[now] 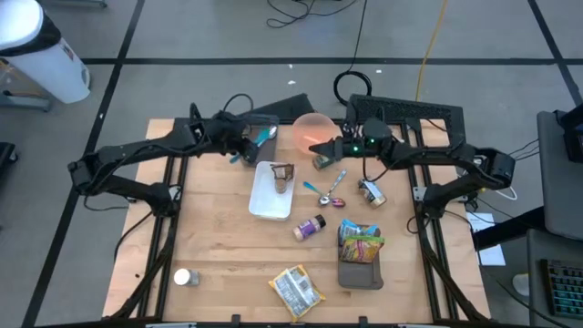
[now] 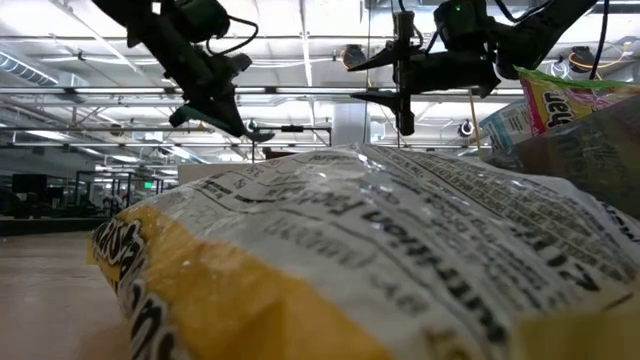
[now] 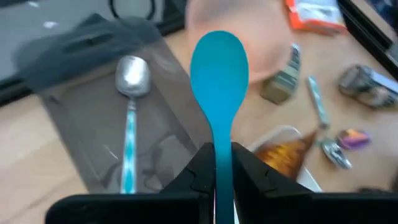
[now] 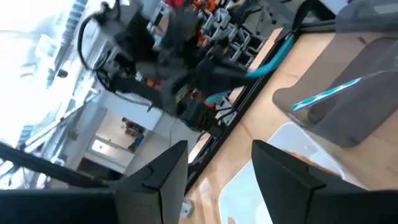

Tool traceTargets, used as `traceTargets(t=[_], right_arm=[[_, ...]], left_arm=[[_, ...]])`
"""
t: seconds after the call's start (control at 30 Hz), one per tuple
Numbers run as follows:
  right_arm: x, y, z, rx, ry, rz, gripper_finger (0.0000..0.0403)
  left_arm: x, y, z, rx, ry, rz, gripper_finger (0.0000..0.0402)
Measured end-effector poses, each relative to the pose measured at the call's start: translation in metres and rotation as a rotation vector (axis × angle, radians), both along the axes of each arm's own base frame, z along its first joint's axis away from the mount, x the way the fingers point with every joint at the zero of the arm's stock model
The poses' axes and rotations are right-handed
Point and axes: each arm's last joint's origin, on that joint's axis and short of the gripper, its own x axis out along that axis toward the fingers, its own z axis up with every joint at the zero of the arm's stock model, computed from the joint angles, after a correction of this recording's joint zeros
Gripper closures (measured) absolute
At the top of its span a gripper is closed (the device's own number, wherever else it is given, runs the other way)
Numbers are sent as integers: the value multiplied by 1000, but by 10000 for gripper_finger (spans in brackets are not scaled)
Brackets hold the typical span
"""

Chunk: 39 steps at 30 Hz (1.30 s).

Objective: Pick & Place Food Item
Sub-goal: Put the blue baby spoon into the top black transparent bin

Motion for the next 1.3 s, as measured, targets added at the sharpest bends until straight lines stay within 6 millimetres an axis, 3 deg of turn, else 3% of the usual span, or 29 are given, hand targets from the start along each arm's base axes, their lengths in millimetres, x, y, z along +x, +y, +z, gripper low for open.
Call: traceTargets(t=[0.17, 0.37, 1.07, 1.3], right_arm=[[6, 13, -1, -46, 10, -52, 235], [10, 21, -1, -84, 25, -149, 234], [-2, -5, -1, -49, 14, -50, 238], [-2, -5, -2, -48, 18, -47, 240]], left_arm=[[-4, 11, -7, 58, 63, 79, 373], [1, 25, -24, 6, 102, 108, 373], [34, 70, -64, -78, 185, 138, 373], [39, 74, -78, -98, 215, 136, 373]])
